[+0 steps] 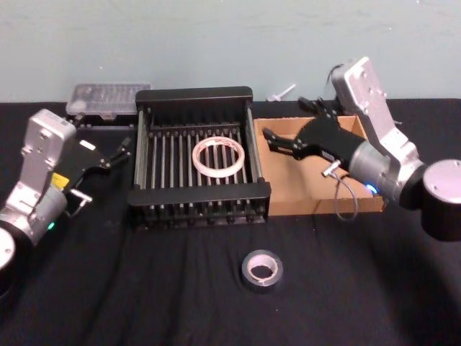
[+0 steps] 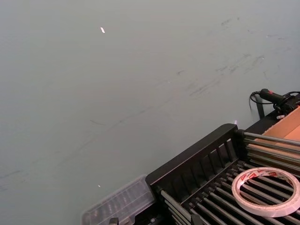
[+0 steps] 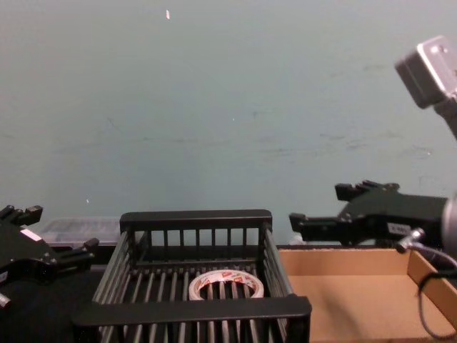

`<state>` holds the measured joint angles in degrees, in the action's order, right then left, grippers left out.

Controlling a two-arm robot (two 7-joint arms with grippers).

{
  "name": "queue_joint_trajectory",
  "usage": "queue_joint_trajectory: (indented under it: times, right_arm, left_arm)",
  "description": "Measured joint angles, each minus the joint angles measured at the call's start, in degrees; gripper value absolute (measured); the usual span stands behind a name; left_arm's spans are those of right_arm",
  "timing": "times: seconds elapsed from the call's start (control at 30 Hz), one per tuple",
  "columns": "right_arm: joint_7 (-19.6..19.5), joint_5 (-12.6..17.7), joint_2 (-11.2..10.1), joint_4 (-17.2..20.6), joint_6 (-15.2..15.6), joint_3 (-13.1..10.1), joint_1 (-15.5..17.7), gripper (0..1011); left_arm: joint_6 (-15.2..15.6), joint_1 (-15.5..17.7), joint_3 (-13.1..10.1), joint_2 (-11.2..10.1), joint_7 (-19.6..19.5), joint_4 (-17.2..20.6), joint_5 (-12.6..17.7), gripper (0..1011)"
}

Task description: Pick up the white tape and place it into the black box , Pick up the silver tape and place it into the brown box.

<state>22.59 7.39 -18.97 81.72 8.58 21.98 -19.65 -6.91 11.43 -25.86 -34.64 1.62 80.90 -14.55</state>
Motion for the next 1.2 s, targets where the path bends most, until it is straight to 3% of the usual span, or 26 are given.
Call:
queue_joint_trajectory:
  times: [0.4,0.63,1.2]
  right_arm:
    - [-0.38,2.68,-4.28,9.25,4.94,-2.10,8.52,1003]
    - [-0.40,3.95,-5.84,12.38,8.51,-2.28,11.84,1002]
    - [0.51,5.04,-8.36,17.23,15.22,0.52,15.74,1002]
  left_arm:
    - [0.00,0.00,0.00,0.00,0.00,0.00,0.00,1001]
    - [0.00,0.00,0.00,0.00,0.00,0.00,0.00,1001]
    - [0.00,0.00,0.00,0.00,0.00,0.00,0.00,1001]
